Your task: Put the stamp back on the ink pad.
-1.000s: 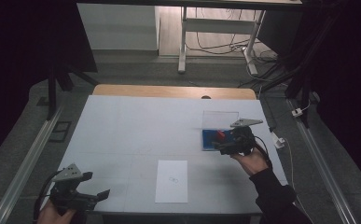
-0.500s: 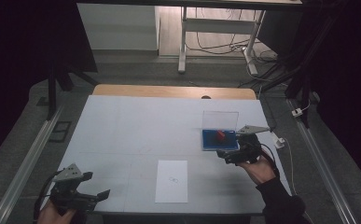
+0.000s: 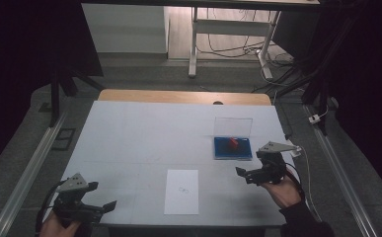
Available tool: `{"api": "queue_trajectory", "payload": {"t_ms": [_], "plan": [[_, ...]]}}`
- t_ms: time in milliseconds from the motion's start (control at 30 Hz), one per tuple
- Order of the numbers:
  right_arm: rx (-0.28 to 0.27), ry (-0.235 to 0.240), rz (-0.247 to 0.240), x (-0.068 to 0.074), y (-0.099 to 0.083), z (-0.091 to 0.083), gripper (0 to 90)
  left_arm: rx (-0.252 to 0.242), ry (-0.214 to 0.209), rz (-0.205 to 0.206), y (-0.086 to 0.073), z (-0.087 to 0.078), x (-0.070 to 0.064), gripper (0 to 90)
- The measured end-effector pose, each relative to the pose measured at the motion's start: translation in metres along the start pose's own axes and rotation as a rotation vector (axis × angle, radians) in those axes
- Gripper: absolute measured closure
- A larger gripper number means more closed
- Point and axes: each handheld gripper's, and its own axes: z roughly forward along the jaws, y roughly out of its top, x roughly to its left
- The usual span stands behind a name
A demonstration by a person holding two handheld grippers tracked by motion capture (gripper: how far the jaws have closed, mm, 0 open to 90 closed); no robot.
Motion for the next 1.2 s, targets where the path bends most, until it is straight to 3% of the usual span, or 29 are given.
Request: {"api": "queue_trajectory", "payload": {"t_ms": [367,667,1033,1200], "plan": [[-0.016,0.010,0.009,0.009,-0.015,-0.020,0.0,0.000,0.002,-0.001,0.000,0.000,0.000,3.8],[-0.012,-0.041,0.021,0.012,-0.033,-0.040,0.0,0.000,0.005,-0.001,0.000,0.000,0.000,3.3],[0.031,-0.106,0.082,0.011,-0.062,-0.059,0.0,-0.001,0.011,0.001,-0.001,-0.001,-0.001,2.0],[0.039,-0.112,0.100,0.012,-0.069,-0.067,0.0,0.002,0.020,0.006,-0.001,-0.001,-0.002,0.7]]}}
